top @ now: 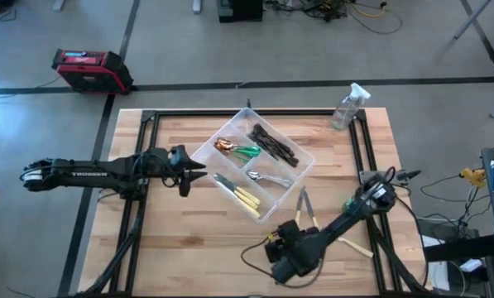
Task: Sort silverware
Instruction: Put the yellow knife into the transparent silverware tray
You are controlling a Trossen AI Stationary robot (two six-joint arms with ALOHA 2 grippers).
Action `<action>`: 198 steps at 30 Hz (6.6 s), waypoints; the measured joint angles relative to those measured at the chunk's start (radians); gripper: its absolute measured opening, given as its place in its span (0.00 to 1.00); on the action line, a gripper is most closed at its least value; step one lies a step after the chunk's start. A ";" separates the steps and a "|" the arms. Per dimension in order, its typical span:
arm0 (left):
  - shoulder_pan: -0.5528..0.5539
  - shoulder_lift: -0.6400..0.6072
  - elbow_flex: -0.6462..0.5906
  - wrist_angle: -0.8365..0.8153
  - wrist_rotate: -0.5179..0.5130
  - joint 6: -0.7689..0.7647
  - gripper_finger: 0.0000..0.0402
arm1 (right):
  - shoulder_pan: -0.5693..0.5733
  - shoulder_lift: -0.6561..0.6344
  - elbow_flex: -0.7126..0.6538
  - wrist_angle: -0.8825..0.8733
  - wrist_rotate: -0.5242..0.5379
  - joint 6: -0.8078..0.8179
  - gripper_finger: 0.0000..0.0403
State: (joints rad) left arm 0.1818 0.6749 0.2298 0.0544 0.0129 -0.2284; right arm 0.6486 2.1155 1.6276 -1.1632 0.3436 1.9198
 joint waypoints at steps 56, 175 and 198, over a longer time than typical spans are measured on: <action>0.000 0.020 0.000 0.011 -0.009 0.006 0.30 | 0.148 -0.036 -0.070 0.027 0.060 -0.056 0.01; 0.000 -0.007 -0.001 0.060 0.032 0.028 0.30 | -0.296 0.139 0.216 0.161 0.230 -1.229 0.29; 0.000 0.010 0.000 0.109 0.032 0.003 0.30 | 0.148 -0.112 -0.079 -0.236 0.347 -0.210 0.56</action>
State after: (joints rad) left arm 0.1822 0.6853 0.2295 0.1631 0.0448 -0.2256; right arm 0.7965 2.0038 1.5483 -1.3997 0.6910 1.7094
